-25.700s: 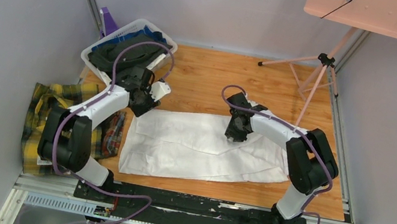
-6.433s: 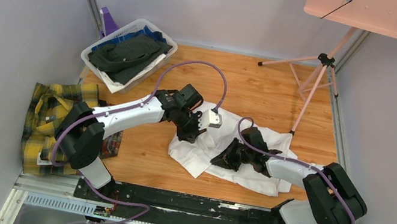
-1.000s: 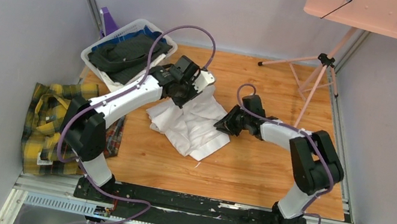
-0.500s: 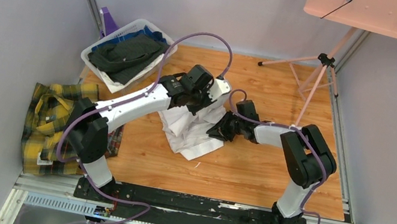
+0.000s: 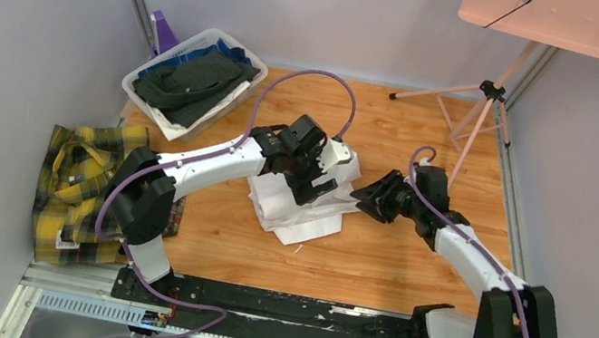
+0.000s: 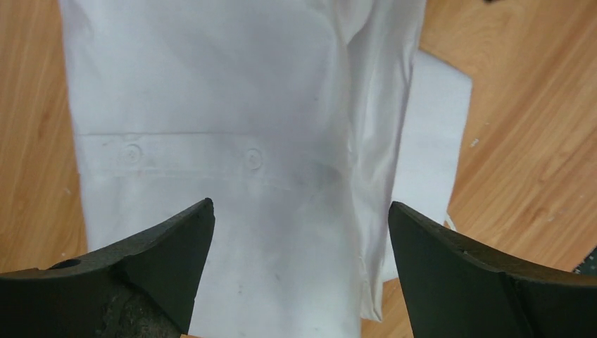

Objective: Fold and stack the long sleeve shirts
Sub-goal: Fold the shirt at the center of the board.

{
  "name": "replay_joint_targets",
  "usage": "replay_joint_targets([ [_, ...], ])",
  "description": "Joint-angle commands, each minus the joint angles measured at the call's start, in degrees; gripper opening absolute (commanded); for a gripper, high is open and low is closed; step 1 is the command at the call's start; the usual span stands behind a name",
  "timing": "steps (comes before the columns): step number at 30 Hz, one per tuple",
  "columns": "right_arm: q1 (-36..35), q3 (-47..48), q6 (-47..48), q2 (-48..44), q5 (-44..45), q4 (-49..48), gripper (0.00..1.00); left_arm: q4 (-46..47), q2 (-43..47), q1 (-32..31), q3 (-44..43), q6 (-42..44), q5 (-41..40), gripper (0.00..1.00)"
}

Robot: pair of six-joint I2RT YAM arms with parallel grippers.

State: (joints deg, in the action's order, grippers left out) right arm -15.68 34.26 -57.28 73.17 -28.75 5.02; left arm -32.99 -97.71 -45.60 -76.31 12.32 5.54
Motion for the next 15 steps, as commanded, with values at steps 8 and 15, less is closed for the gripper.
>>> replay_joint_targets([
  [8,0.04,18.78,4.82,0.33,4.99,7.23,0.34,-7.87,9.70,4.07,-2.18,6.17,17.86,1.00],
  [15,-4.52,35.10,8.86,21.49,8.45,10.69,0.28,-3.44,14.20,7.30,5.81,11.91,14.72,1.00],
])
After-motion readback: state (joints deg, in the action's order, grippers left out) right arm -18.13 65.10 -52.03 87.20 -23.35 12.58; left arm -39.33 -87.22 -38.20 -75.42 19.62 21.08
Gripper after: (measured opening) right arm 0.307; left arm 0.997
